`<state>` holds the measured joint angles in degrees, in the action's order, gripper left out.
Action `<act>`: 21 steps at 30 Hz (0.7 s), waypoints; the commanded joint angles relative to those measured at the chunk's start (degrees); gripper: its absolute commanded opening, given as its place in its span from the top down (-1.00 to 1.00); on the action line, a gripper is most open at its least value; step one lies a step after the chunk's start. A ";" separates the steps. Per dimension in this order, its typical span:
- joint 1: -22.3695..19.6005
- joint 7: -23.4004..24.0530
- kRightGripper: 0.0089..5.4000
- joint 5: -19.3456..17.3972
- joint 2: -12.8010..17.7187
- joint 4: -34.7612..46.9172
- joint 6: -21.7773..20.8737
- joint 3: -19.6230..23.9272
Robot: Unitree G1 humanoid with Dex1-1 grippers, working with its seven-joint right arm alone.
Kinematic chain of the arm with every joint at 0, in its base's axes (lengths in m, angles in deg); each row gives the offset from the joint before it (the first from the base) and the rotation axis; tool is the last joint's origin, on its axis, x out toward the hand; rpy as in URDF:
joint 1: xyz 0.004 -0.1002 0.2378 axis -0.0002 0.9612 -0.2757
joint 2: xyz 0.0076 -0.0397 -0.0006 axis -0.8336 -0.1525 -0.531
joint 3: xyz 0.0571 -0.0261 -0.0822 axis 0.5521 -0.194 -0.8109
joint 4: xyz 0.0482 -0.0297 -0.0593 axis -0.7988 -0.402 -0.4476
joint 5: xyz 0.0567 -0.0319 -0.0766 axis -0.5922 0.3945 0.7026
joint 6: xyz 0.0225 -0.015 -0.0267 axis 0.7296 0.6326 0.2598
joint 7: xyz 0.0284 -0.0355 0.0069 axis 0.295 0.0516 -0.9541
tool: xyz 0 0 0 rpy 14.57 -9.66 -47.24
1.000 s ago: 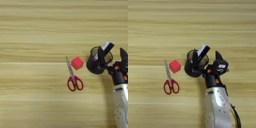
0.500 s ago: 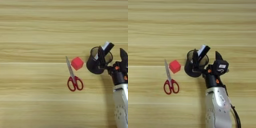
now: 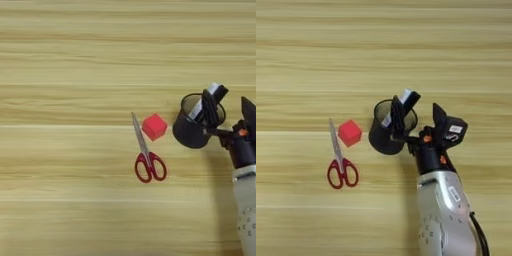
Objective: Move the objects on the table
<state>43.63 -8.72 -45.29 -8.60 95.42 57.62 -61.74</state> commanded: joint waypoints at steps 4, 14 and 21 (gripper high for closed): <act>-2.05 2.12 -0.99 -3.73 2.83 8.66 5.94 1.74; -7.00 4.18 -0.99 -7.94 8.53 6.69 15.52 7.69; -9.52 2.31 -0.99 -9.60 9.74 2.01 17.92 9.19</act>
<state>37.91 -5.37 -54.27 -0.97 96.50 76.10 -52.85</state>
